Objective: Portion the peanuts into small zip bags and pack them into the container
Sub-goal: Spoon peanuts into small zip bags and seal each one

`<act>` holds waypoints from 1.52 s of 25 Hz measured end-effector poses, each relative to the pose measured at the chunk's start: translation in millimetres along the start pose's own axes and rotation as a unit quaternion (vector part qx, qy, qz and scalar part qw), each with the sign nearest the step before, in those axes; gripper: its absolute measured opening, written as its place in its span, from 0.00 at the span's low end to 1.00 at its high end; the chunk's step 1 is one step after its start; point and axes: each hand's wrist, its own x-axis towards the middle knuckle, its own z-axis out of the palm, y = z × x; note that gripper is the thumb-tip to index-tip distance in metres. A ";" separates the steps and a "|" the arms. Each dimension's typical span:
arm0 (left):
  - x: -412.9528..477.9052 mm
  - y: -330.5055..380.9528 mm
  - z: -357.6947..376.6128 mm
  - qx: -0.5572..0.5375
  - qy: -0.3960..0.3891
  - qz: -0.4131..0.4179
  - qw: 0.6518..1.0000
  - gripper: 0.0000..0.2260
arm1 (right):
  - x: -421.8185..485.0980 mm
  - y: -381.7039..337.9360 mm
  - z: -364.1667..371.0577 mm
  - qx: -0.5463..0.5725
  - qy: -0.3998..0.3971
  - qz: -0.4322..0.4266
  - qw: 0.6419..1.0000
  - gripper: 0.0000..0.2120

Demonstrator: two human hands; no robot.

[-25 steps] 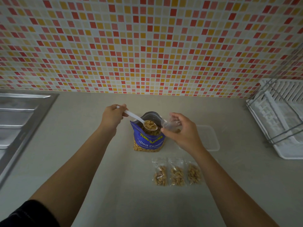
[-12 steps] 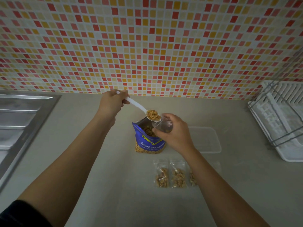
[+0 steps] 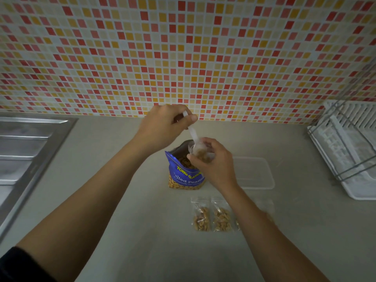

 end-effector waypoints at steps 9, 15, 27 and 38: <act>-6.0 -25.3 -17.9 -0.143 0.173 -0.121 0.967 0.10 | -8.0 7.4 -9.6 0.110 0.041 0.084 0.990 0.21; -25.0 -57.9 52.2 -0.047 0.011 -0.186 0.981 0.10 | -15.5 6.1 -21.9 0.130 0.081 0.115 0.982 0.19; -150.6 -52.8 91.4 -0.291 -0.010 -0.132 0.947 0.13 | -64.8 6.4 17.1 0.178 0.009 0.123 0.976 0.21; -177.7 -96.1 144.5 -0.352 -0.074 -0.350 0.865 0.03 | -84.4 64.6 49.6 -0.007 -0.062 0.170 0.983 0.06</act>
